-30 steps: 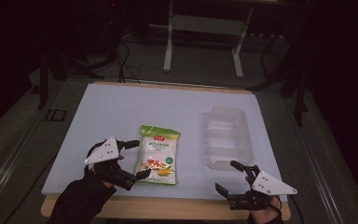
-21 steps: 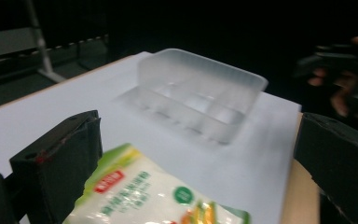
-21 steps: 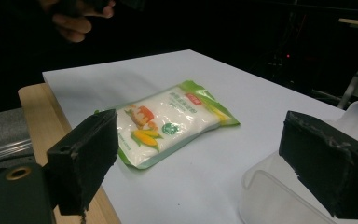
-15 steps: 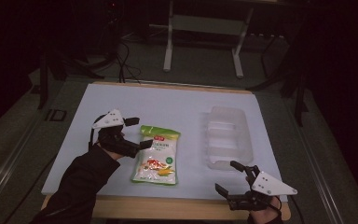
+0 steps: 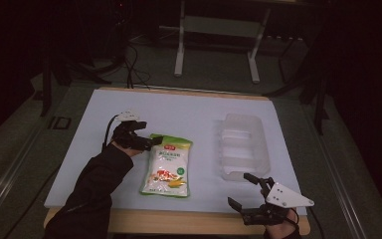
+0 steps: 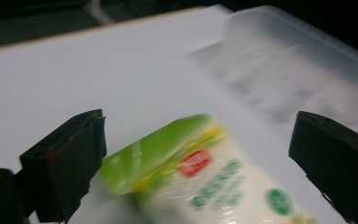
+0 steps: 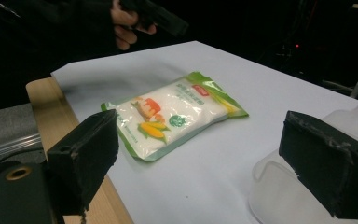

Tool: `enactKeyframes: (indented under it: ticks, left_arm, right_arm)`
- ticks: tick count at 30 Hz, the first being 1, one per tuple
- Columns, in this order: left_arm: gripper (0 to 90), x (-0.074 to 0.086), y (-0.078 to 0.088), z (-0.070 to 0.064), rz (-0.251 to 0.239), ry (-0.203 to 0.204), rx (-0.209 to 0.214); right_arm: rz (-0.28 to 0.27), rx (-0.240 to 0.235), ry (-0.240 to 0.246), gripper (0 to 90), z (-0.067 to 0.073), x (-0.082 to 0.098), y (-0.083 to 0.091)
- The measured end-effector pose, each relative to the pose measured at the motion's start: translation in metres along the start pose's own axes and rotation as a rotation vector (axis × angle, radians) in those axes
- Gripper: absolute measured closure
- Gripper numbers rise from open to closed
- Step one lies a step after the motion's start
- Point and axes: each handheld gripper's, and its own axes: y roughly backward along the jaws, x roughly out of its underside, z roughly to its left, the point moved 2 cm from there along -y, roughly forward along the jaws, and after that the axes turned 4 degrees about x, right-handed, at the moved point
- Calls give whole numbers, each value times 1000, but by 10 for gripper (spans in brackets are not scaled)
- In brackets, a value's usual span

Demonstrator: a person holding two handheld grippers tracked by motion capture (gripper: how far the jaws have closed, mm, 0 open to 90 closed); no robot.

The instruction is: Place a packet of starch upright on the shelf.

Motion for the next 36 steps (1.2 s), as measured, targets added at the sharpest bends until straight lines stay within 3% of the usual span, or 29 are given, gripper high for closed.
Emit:
enactKeyframes:
  ticks: [4,6,15,21,25,30,36]
  left_arm:
    - [49,8,-14,15,19,79,-6]
    - [49,11,-20,19,36,92,-30]
    - [68,36,-42,34,107,164,-38]
    - [68,47,-50,37,141,193,-47]
    - [68,51,-56,37,165,218,-10]
    - [118,52,-62,30,179,204,41]
    - [154,51,-63,27,202,208,43]
  right_arm:
    - [4,-5,4,118,0,1,-1]
    - [6,-6,5,117,0,1,-1]
    - [14,-16,7,118,1,2,-2]
    - [21,-22,6,118,1,2,-3]
    - [22,-26,11,118,2,2,-3]
    - [22,-27,5,118,1,3,-3]
    - [22,-29,4,118,1,3,-3]
